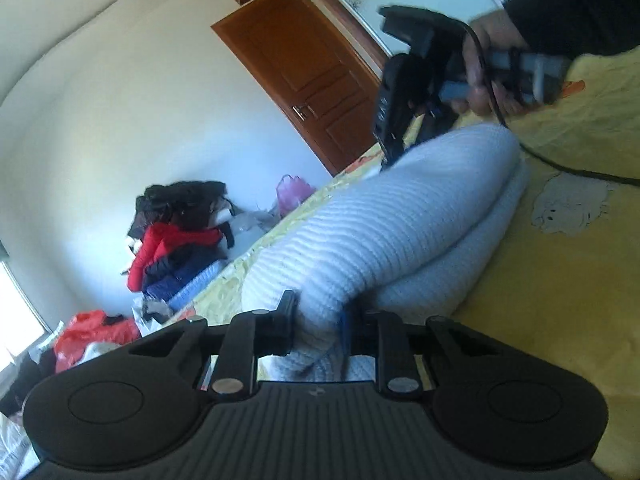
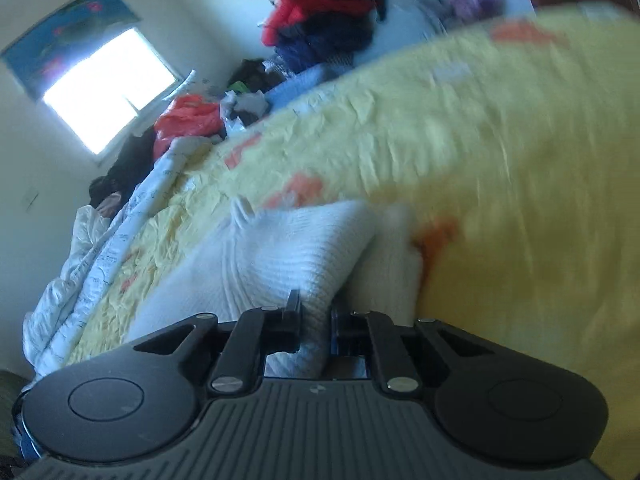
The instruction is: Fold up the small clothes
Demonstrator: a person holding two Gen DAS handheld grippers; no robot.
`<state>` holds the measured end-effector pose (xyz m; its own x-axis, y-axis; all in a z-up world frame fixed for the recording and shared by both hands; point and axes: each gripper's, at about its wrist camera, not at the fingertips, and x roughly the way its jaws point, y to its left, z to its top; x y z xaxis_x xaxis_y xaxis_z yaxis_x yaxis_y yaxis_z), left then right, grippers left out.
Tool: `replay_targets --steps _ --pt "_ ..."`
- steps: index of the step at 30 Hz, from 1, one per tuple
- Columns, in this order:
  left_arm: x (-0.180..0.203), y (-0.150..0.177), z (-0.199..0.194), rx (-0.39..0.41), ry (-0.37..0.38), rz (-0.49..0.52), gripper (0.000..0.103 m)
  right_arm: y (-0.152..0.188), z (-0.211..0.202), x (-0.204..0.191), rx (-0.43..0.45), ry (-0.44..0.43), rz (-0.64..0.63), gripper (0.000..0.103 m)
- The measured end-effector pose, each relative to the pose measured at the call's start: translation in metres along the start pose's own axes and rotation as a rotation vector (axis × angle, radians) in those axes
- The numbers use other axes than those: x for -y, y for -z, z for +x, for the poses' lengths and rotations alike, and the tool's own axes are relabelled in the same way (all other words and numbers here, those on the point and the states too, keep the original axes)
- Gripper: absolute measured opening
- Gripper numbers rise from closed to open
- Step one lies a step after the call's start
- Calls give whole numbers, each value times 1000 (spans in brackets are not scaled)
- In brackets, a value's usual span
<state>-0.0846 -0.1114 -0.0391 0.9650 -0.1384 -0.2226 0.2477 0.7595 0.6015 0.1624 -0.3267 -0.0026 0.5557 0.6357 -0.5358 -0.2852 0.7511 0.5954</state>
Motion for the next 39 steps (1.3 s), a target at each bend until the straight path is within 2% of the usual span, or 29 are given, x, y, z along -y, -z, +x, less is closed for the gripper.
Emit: replay_targets --steps 1,2,3,4,5,6,7,8,10,11,14,16,18,19,21,23,25,27,29,31,33,34,36,38,39 --pt "-3 0 0 5 4 -12 25 3 -1 1 24 -13 16 17" --pt "-8 1 -1 9 15 -33 29 5 -1 -1 33 -11 30 31" --pt "-14 1 -6 7 33 -54 32 5 -2 -4 38 -7 41 36" --pt "-20 3 -10 2 46 -75 44 6 -4 -7 35 -12 50 48" --pt "-30 5 -15 3 57 -103 64 6 -9 -11 34 -23 56 63" --pt "-39 6 -18 6 56 -126 75 5 -16 -16 49 -38 55 71" --pt "-50 9 -22 8 56 -154 90 4 -27 -18 78 -47 48 88" --pt "-63 11 -25 10 64 -193 93 4 -38 -20 123 -54 39 102" --pt "-93 16 -22 -14 126 -316 95 1 -50 -16 169 -52 37 102" --pt "-108 18 -14 -50 178 -400 98 -2 -48 -12 145 -30 38 102" --pt "-144 29 21 -145 333 -689 98 0 -33 7 54 67 91 100" --pt "-156 37 37 -184 471 -855 97 6 -23 14 10 54 119 99" --pt "-156 38 45 -212 632 -926 97 11 -16 15 -9 28 139 99" --pt "-156 38 43 -199 719 -945 97 13 -15 15 -13 7 145 99" --pt "-158 35 37 -160 801 -933 97 15 -14 14 -20 -31 153 100" --pt "-164 34 26 -122 784 -945 97 16 -12 11 -35 -26 145 100" --pt "-180 44 35 -106 715 -1025 97 16 -6 10 -54 -25 142 100" --pt "-189 59 61 -188 640 -1120 97 16 0 9 -61 -37 142 102" --pt "-186 77 97 -309 623 -1206 97 15 4 7 -56 -50 134 102" --pt "-176 88 127 -401 655 -1271 98 14 9 5 -55 -55 118 101" --pt "-164 89 146 -407 712 -1318 97 14 13 3 -45 -54 103 92" --pt "-162 90 151 -410 724 -1340 95 14 15 1 -46 -43 85 81" --pt "-159 83 160 -427 694 -1343 85 19 17 -9 -46 -19 42 73" --pt "-162 78 160 -430 672 -1325 64 22 13 -16 -31 -4 31 62" --pt "-166 74 157 -427 667 -1302 61 22 10 -18 -22 -3 34 59"
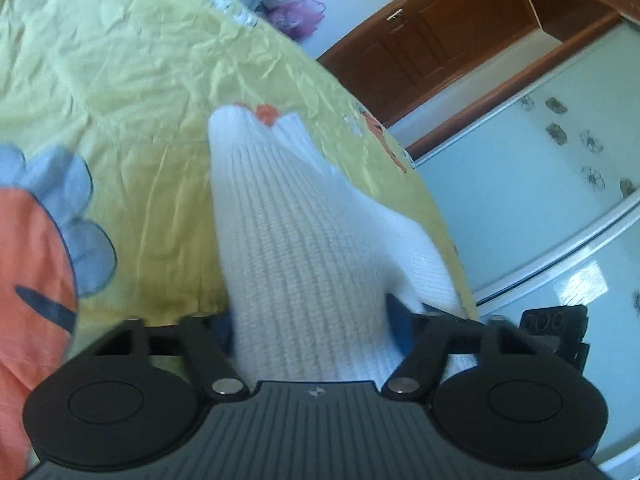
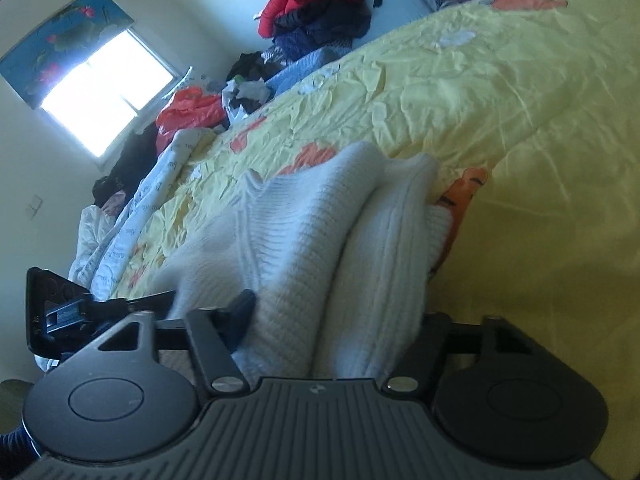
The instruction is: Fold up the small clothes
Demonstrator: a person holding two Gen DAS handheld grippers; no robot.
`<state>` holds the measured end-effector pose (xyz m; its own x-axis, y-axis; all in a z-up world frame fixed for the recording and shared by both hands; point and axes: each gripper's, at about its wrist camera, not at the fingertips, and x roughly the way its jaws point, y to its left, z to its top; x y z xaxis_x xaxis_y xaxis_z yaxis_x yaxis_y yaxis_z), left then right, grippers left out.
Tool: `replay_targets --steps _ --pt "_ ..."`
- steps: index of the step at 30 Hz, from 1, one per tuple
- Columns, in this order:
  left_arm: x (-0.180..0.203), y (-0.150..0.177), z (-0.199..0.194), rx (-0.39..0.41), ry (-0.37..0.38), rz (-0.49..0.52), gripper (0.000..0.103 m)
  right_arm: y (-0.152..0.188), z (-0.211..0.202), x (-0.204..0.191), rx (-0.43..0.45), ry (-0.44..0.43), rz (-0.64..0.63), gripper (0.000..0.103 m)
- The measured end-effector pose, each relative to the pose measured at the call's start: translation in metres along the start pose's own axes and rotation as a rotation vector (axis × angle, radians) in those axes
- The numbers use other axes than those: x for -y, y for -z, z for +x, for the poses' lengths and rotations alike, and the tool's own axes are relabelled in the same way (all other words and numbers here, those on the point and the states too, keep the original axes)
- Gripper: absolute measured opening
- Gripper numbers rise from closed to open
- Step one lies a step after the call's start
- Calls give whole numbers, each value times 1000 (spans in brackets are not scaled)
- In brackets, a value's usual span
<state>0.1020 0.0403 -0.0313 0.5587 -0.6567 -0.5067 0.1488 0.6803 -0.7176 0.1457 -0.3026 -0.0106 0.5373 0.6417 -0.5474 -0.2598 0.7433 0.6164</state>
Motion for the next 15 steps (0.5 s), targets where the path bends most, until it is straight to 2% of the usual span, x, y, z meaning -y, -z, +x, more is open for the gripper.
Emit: replay_targets --steps 2,5,8,9,10,12,13,14,15 --pt "9 -5 -13 -1 -18 29 55 -3 -7 -6 24 -28 23 47" --pt "21 -22 -38 48 -56 113 55 -12 -3 -21 45 -108 31 45" --pt "13 -47 -57 87 -119 109 57 -23 21 -33 39 -157 41 45" --pt "7 -56 -58 89 -147 99 58 -26 31 -35 39 -171 56 45" --pt "0 -62 -57 81 -177 104 65 -29 44 -37 37 -177 76 45" --pt "-24 -66 -45 33 -230 66 72 -31 68 -36 14 -152 78 49" --pt "-39 -64 -41 14 -232 20 80 -30 79 -34 3 -116 83 63" --pt "-51 -61 -44 28 -188 -29 84 -28 85 -29 -5 -85 95 78" --pt "-61 -55 -51 39 -135 -92 84 -26 85 -25 -4 -79 122 79"
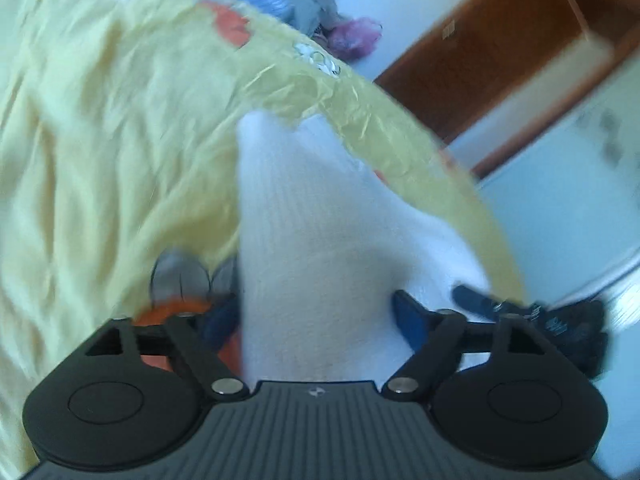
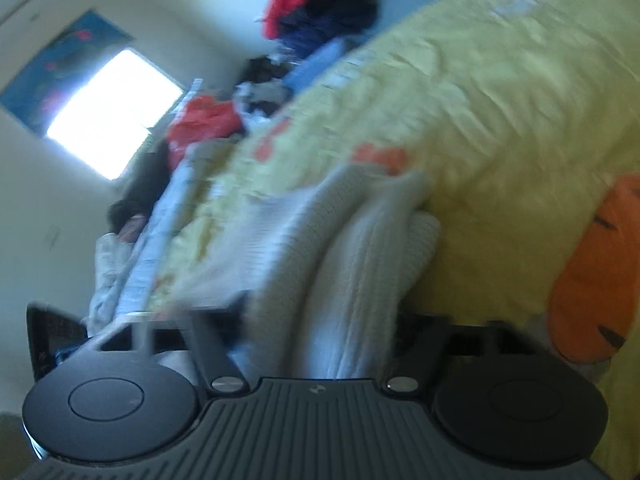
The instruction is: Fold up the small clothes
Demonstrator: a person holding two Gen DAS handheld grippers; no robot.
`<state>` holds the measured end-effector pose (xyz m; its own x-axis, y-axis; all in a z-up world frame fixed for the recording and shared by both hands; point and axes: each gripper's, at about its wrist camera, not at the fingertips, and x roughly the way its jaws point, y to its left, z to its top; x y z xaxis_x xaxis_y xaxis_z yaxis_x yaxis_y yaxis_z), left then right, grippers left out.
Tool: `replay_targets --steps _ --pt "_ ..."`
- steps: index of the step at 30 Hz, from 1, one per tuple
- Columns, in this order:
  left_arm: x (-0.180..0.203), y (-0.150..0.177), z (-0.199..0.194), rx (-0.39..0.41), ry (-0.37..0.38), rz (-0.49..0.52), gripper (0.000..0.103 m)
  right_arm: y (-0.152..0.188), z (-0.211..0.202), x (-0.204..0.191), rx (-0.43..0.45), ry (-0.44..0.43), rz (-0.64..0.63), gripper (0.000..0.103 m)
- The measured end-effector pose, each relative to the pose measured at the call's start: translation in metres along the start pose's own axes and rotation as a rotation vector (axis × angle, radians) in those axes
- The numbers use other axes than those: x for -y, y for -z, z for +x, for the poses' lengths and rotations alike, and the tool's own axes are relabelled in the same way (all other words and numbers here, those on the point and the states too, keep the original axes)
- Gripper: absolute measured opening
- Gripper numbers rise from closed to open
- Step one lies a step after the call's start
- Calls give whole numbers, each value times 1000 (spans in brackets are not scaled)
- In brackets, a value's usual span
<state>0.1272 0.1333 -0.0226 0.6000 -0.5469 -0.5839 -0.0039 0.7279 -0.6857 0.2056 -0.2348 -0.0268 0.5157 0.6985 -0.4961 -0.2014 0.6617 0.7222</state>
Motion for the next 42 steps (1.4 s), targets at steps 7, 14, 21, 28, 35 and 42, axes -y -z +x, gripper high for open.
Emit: replay_targets --steps 7,14,21,28,35,42 --pt "-17 50 -36 -13 215 -39 96 32 -64 -5 9 -40 -30 99" --pt "11 62 -19 -20 112 70 75 67 -42 -29 -110 -16 -134 83" --pt "50 76 -66 2 25 281 43 73 -89 -52 -97 -96 -190 60" --pt "30 105 -60 -13 -7 262 72 106 -100 -7 -115 -133 -32 73" --pt "86 107 -130 270 -126 547 90 55 -149 -21 179 -95 -37 76" --pt "137 139 -61 238 -200 834 90 12 -60 -48 -16 5 -153 85"
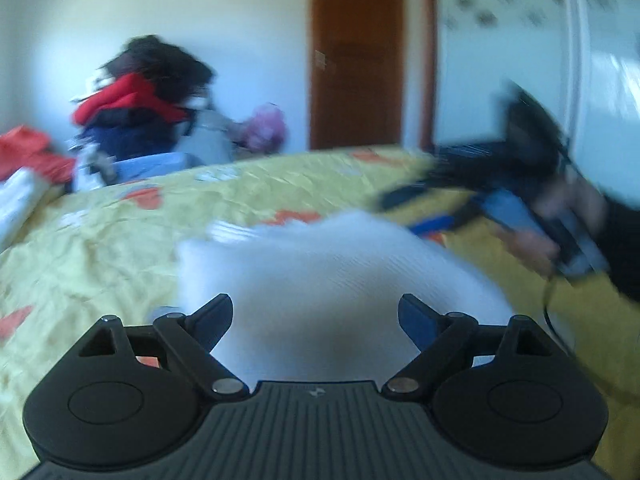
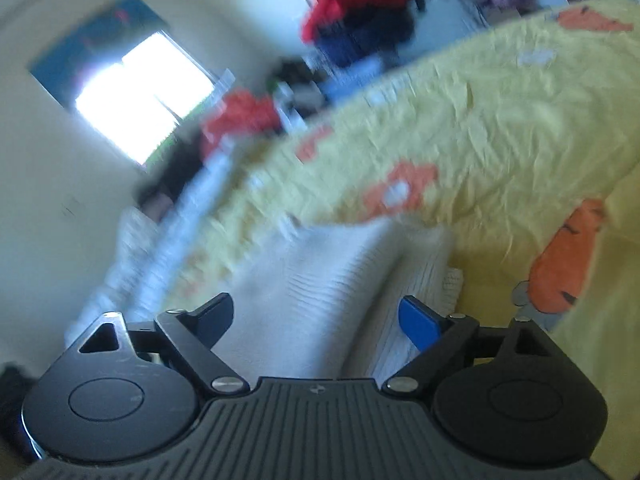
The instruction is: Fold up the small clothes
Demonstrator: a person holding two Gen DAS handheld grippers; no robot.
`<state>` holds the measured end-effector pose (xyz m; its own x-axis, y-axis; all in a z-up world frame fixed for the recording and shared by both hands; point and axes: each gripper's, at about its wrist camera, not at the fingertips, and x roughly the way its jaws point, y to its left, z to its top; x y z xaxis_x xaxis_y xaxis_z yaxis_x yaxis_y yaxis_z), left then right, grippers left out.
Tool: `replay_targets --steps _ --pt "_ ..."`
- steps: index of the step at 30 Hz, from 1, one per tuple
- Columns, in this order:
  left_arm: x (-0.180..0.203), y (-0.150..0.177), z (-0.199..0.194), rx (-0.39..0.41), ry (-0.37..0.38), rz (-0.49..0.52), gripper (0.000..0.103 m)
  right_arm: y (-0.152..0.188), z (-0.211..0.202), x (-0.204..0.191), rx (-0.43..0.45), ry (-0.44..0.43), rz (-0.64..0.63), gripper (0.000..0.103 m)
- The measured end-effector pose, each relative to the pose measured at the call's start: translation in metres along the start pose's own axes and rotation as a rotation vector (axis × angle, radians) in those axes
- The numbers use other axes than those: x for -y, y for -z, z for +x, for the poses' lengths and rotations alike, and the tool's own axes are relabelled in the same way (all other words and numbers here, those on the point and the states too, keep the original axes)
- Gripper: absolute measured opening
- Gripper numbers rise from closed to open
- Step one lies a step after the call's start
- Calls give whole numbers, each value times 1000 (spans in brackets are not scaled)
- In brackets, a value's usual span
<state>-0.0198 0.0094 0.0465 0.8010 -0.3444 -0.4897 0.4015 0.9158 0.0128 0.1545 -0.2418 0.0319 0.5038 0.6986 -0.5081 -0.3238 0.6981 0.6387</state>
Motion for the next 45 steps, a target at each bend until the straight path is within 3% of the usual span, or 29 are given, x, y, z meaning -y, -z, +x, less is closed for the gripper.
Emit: replay_targets --steps 1,2,3,6,8,10,12,16,18,20,23,24,26,28,30,33,45 --pt "7 4 9 -17 -2 17 95 -1 13 -1 -16 21 -16 74" --pt "13 7 16 -24 -17 29 103 -2 20 -1 -28 20 -31 40" --pt "19 9 22 -33 -21 33 103 -2 24 -2 -49 38 -45 20" --pt "33 9 28 -52 -24 70 103 0 15 -8 -15 76 -134 18" --pt "34 13 39 -51 -17 81 103 -3 16 14 -8 81 -72 13" --pt "35 16 48 -45 -29 95 103 3 21 34 13 62 -15 19" --pt "34 16 49 -38 -30 81 103 5 21 27 32 85 -33 20" --pt "35 17 41 -28 -28 69 103 6 14 2 51 156 -93 40" --pt "34 18 40 -29 -29 66 103 6 2 -18 136 201 -137 41" --pt "35 16 43 -32 -33 61 103 6 -6 -40 211 189 -181 44" --pt "36 14 44 -39 -41 60 103 7 4 -61 160 116 -217 68" --pt "37 14 44 -40 -41 60 103 8 13 -68 129 116 -249 70" --pt "36 14 44 -43 -39 61 103 13 34 -71 79 159 -304 69" --pt "36 14 44 -45 -37 62 103 19 58 -59 17 221 -338 61" --pt "37 13 45 -45 -34 68 103 28 64 -45 72 213 -437 59" --pt "39 12 47 -48 -40 69 103 23 60 -29 88 165 -377 55" --pt "37 9 45 -59 -52 58 103 32 64 -41 93 227 -467 55"
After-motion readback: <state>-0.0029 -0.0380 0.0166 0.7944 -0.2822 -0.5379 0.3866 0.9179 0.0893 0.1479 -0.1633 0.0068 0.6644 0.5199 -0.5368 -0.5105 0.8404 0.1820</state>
